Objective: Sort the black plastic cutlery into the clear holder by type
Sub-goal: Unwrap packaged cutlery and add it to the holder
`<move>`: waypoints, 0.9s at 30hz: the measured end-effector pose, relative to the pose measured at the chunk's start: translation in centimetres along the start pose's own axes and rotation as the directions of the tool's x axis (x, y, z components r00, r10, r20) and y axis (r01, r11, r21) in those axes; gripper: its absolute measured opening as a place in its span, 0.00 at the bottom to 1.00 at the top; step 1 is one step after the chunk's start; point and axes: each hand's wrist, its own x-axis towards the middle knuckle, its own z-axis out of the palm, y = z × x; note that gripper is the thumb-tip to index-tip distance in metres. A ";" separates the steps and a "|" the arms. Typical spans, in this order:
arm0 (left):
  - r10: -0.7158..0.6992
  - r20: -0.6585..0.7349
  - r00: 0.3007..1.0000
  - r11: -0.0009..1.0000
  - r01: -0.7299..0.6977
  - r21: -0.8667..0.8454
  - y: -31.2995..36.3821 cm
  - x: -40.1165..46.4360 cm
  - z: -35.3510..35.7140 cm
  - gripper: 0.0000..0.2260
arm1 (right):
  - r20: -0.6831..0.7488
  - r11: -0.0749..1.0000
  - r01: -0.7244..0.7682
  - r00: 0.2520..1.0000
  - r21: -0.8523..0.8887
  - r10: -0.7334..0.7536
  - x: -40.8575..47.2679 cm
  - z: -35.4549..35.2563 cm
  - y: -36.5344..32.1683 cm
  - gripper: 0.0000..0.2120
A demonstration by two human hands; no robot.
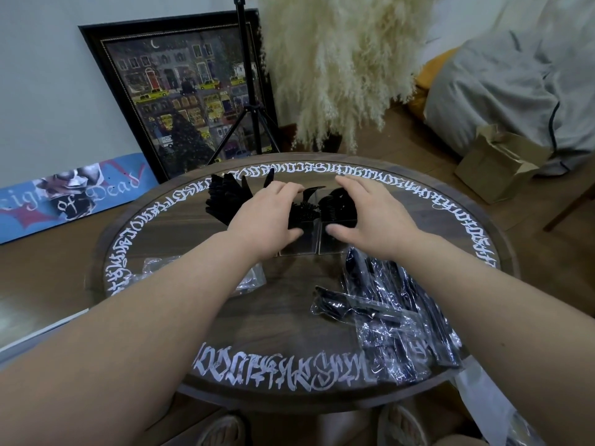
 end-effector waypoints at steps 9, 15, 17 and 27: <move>-0.028 0.018 0.999 0.999 0.027 0.047 -1.6 -1.0 -0.3 0.31 | 0.131 0.991 0.038 0.991 -0.127 -0.021 2.7 -0.3 -3.5 0.29; -0.004 0.000 1.000 1.000 0.004 0.020 -2.0 -0.9 -0.1 0.25 | 0.094 0.982 0.159 0.984 -0.102 -0.150 2.4 -0.2 -4.6 0.24; -0.001 -0.009 1.000 1.000 0.001 0.003 -2.0 -1.0 0.0 0.25 | 0.082 0.984 0.161 0.984 -0.073 -0.155 2.0 -0.2 -4.8 0.24; -0.001 -0.076 0.997 1.000 0.000 -0.014 -1.1 -4.9 -1.0 0.29 | -0.044 0.994 0.105 0.994 0.006 -0.105 -2.1 -1.4 -4.6 0.24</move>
